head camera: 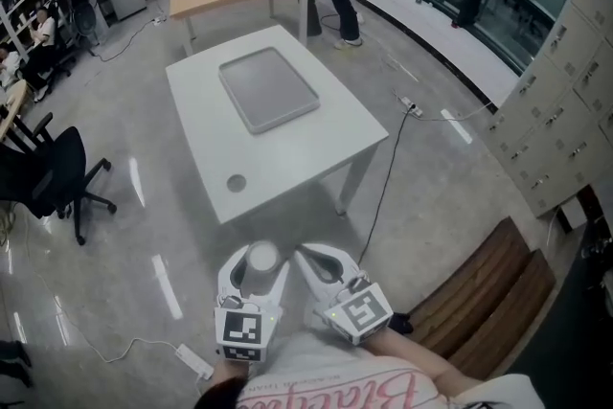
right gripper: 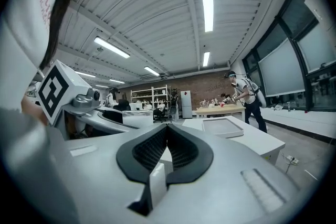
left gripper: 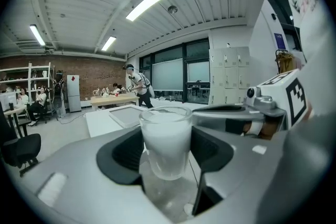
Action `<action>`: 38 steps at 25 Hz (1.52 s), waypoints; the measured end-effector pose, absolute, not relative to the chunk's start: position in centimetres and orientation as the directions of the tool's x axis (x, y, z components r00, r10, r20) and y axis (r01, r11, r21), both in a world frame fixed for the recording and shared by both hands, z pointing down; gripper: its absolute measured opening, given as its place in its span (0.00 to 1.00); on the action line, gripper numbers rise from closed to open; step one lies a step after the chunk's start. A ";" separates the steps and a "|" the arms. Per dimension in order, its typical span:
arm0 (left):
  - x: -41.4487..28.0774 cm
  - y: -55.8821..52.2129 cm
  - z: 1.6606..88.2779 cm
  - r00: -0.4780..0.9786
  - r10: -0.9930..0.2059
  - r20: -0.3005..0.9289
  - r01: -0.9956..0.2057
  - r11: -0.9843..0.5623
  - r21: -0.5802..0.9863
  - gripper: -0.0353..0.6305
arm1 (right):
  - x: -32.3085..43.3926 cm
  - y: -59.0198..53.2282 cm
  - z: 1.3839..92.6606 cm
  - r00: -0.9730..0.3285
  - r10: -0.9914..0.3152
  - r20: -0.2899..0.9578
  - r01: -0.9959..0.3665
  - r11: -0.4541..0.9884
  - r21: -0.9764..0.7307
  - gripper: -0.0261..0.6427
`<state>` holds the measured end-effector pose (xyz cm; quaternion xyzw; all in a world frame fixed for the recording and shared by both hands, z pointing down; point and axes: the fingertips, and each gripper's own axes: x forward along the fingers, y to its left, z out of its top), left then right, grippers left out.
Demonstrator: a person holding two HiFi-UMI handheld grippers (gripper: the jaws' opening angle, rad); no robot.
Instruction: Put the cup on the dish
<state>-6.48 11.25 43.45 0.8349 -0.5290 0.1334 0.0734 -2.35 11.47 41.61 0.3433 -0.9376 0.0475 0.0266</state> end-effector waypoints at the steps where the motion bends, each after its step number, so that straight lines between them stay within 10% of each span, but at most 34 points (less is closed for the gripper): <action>1: -6.2 10.4 43.3 0.402 -0.866 0.297 -0.903 -0.428 -0.026 0.45 | -2.2 10.6 41.6 -0.761 -0.642 0.091 -0.648 0.758 -0.072 0.02; 38: -7.6 -15.1 45.8 0.224 -0.935 0.275 -0.974 -0.225 0.028 0.45 | -1.3 -10.5 42.0 -0.870 -0.479 0.119 -0.489 0.869 -0.076 0.02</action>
